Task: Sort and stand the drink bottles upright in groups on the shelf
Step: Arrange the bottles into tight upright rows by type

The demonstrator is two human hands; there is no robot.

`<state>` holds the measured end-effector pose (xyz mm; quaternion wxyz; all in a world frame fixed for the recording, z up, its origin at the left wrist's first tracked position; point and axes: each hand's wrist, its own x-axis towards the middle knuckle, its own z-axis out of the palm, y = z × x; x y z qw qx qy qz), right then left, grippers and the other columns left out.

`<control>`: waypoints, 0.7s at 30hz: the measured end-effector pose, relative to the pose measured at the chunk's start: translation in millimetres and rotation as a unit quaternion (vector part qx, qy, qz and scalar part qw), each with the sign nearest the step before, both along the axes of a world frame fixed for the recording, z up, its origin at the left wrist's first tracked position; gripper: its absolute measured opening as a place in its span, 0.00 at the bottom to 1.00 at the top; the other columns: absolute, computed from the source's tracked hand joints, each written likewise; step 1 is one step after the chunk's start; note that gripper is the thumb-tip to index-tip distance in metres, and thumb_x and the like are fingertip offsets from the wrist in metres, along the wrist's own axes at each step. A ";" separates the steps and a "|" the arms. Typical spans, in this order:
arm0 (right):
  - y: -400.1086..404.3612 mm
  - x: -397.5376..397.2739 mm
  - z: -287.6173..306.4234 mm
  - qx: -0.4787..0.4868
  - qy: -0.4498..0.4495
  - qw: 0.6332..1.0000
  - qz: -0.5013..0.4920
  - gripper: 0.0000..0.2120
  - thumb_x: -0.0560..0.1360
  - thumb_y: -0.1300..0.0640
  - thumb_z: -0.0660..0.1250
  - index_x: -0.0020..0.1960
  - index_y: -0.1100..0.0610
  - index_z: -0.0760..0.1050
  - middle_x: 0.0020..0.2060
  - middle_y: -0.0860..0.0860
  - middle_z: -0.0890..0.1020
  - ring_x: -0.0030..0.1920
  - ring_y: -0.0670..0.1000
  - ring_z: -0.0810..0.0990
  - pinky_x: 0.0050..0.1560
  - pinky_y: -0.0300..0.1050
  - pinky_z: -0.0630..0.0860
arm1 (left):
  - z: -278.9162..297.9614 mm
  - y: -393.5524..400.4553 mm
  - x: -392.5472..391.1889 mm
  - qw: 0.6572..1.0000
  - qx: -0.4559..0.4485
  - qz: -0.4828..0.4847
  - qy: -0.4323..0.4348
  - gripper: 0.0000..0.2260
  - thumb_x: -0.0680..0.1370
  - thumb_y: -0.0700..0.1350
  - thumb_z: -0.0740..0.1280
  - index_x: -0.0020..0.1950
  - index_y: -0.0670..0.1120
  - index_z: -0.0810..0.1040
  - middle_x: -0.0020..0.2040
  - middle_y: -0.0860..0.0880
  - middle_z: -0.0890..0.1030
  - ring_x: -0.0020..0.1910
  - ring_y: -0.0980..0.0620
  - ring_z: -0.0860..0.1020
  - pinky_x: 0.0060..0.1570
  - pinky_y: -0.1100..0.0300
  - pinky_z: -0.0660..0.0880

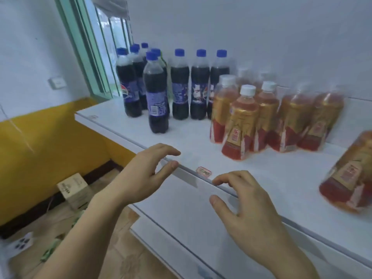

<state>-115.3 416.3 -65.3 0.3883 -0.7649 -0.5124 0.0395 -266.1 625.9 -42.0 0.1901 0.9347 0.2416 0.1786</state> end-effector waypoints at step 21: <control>353.3 -101.3 -6.7 -0.024 -0.021 0.999 0.016 0.18 0.78 0.42 0.68 0.65 0.35 0.67 0.60 0.31 0.64 0.59 0.37 0.68 0.55 0.30 0.63 | -20.5 329.1 -79.4 0.996 0.010 0.087 -0.033 0.19 0.83 0.57 0.61 0.74 0.58 0.71 0.76 0.55 0.69 0.74 0.53 0.68 0.75 0.48 0.66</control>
